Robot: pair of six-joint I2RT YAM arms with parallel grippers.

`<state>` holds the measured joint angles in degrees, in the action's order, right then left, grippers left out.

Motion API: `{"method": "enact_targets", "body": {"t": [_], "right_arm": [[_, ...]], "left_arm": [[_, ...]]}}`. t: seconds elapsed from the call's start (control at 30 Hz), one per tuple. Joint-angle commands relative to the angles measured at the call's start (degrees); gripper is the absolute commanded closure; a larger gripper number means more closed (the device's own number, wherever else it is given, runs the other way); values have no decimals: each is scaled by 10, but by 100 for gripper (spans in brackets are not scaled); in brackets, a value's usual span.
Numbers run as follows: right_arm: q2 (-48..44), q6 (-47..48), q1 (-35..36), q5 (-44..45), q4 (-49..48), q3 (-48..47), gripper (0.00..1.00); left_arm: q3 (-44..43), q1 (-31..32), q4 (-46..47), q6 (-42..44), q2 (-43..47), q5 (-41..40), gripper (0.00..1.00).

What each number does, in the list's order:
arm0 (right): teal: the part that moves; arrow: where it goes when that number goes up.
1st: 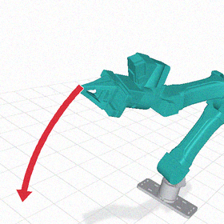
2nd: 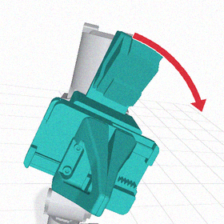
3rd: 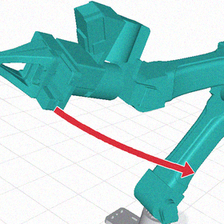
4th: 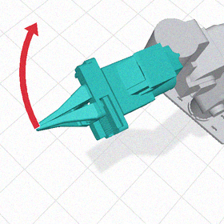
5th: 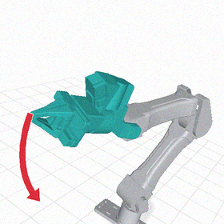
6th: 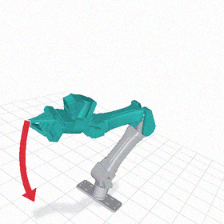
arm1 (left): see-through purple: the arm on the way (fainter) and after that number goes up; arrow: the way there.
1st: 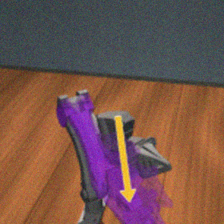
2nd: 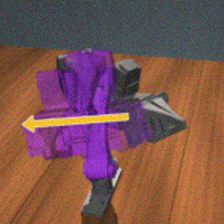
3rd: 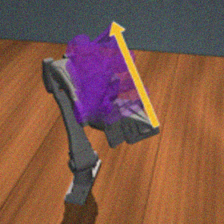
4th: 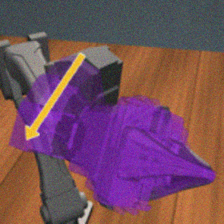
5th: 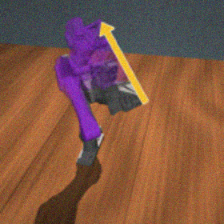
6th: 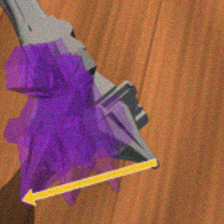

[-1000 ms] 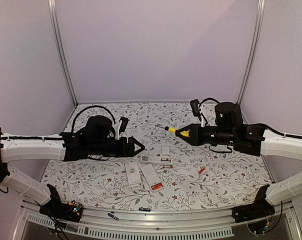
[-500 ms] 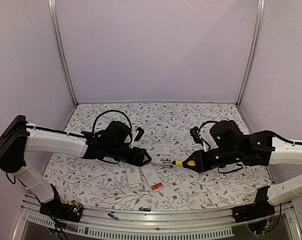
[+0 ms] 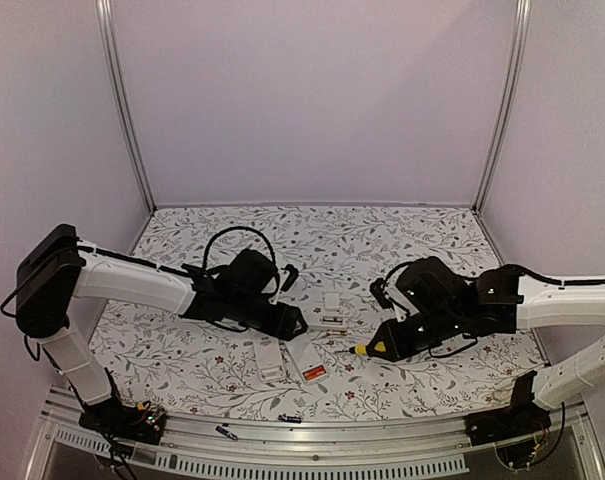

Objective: Unload the batteries from the remote control
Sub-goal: Hold the remote control without the battery cover at the center of the board.

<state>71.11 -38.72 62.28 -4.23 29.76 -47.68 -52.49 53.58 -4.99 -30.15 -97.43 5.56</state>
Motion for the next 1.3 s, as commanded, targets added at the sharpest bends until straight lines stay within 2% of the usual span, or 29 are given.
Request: {"method": "enact_targets", "body": {"t": [0.0,0.57,1.27], "right_arm": [[17,18,9,-21,-10,-5,100],[75,22,29,-24,-19,-35,100],[74,10,39,-15,-13,-45,100]], "left_arm": [[-13,14,-20,22,-10,-29,30],[-33,42,-43,90,-50,-26,23],[-77,72,-103,106,-81,-120,13]]}}
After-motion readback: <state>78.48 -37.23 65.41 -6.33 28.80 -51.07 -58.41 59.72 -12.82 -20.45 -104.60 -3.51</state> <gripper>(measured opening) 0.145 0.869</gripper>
